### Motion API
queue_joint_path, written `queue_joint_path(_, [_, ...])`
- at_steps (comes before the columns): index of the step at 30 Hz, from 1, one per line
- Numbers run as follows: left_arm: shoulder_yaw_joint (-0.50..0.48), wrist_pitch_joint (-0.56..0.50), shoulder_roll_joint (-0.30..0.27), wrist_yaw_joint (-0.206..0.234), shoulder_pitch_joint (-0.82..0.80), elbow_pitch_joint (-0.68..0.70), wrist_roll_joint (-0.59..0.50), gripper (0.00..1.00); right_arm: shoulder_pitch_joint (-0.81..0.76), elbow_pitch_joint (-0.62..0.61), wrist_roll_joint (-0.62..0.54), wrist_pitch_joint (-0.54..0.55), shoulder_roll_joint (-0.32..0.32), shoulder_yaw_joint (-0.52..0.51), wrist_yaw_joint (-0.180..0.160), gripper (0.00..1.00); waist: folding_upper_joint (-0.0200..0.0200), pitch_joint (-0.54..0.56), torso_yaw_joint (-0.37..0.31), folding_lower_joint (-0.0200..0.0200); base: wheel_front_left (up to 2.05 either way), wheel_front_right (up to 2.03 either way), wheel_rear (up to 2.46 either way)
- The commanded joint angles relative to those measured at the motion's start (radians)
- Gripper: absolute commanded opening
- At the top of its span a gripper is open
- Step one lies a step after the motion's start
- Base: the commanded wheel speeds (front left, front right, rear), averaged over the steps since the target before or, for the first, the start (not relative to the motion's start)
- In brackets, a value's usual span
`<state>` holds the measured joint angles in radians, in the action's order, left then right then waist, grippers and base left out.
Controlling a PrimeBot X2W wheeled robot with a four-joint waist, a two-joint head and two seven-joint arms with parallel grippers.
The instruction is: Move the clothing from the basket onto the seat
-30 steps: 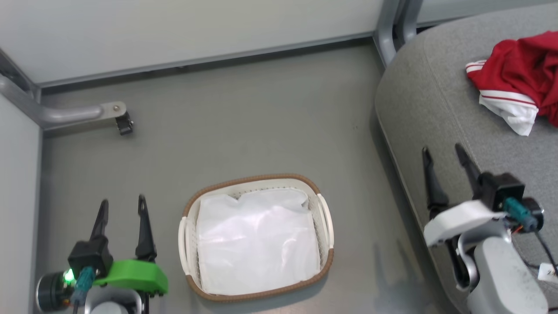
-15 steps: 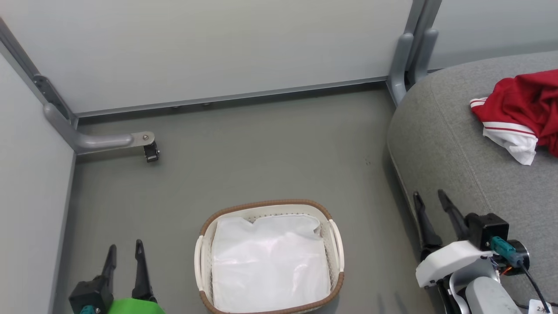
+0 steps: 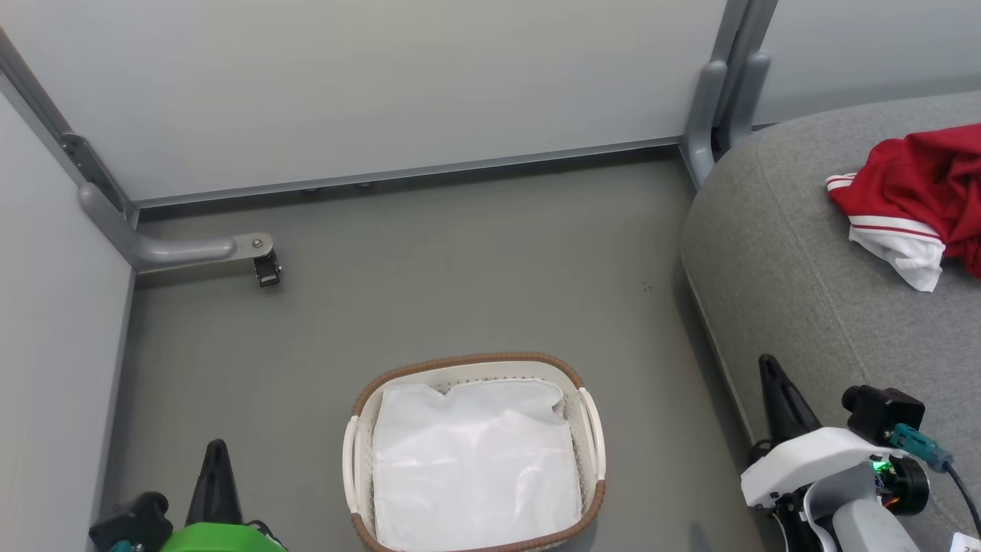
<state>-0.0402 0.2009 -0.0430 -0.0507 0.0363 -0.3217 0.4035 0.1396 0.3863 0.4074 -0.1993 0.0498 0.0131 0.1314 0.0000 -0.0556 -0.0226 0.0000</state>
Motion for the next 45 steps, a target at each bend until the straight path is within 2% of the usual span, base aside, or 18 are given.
queue_joint_path(1, [-0.008, -0.009, -0.004, -0.006, -0.029, 0.021, 0.045, 0.0, 0.008, -0.023, 0.044, 0.008, 0.006, -0.007, 0.0, 0.0, 0.0, 0.001, 0.0, 0.0, 0.0, 0.0, 0.0])
queue_joint_path(26, [-0.029, -0.108, -0.006, -0.031, -0.069, 0.043, 0.424, 0.0, -0.006, -0.065, 0.422, 0.106, 0.005, -0.046, 0.0, 0.0, 0.0, 0.012, 0.005, 0.0, 0.0, 0.0, 0.0])
queue_joint_path(45, [-0.043, -0.167, -0.007, -0.046, -0.094, 0.053, 0.649, 0.0, -0.015, -0.088, 0.646, 0.167, 0.004, -0.07, -0.001, 0.0, 0.0, 0.021, 0.009, 0.0, 0.0, 0.0, 0.0])
